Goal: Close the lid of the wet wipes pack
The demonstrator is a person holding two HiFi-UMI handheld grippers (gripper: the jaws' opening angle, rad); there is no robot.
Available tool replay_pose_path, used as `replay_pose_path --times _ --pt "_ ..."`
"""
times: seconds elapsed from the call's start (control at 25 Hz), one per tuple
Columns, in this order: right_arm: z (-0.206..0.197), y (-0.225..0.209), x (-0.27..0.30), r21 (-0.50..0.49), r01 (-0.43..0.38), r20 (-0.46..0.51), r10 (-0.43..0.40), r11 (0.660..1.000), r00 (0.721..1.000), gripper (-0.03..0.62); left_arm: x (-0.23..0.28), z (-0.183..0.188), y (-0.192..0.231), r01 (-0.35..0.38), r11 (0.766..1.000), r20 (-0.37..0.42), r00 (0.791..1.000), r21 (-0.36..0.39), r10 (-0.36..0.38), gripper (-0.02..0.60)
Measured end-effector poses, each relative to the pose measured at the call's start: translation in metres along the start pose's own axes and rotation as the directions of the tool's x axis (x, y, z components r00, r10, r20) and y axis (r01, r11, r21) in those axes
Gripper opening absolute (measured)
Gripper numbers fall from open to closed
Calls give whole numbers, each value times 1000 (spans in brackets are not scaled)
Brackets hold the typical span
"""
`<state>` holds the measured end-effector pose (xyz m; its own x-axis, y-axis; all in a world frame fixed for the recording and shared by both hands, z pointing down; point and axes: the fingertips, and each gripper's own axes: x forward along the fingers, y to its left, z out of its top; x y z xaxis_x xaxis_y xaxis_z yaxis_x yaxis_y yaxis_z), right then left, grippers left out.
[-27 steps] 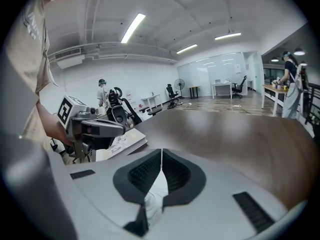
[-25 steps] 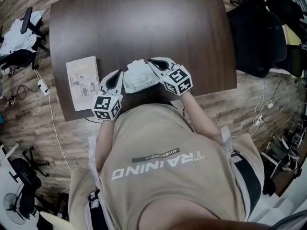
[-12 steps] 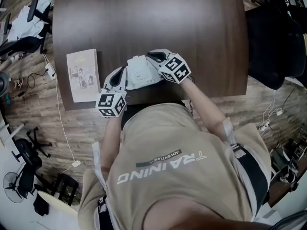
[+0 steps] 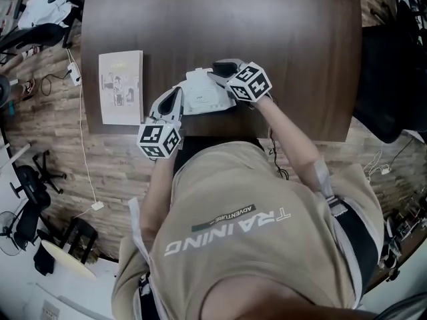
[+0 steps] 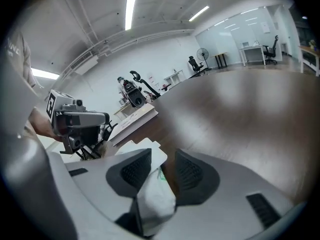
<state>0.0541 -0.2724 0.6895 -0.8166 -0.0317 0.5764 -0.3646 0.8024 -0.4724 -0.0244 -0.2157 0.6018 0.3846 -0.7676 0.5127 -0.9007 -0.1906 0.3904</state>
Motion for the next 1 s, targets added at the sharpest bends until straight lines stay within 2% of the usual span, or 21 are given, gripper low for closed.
replay_pose_path --times 0.2,0.36,0.48,1.0 --pt "-5 -4 6 7 -24 -39 24 1000 999 115 -6 -8 4 -25 1000 1 1000 -12 25 5" --pt "-6 -2 7 1 -51 -82 51 999 995 114 -10 -12 3 -14 1000 0 1000 -12 14 5" --pt "-5 -1 7 -14 -58 -96 56 998 994 87 -11 -16 3 1 1000 -2 1000 -12 -1 5" --pt "15 21 -12 -2 47 -30 -47 999 998 45 -22 -1 2 78 996 32 996 43 -79 5"
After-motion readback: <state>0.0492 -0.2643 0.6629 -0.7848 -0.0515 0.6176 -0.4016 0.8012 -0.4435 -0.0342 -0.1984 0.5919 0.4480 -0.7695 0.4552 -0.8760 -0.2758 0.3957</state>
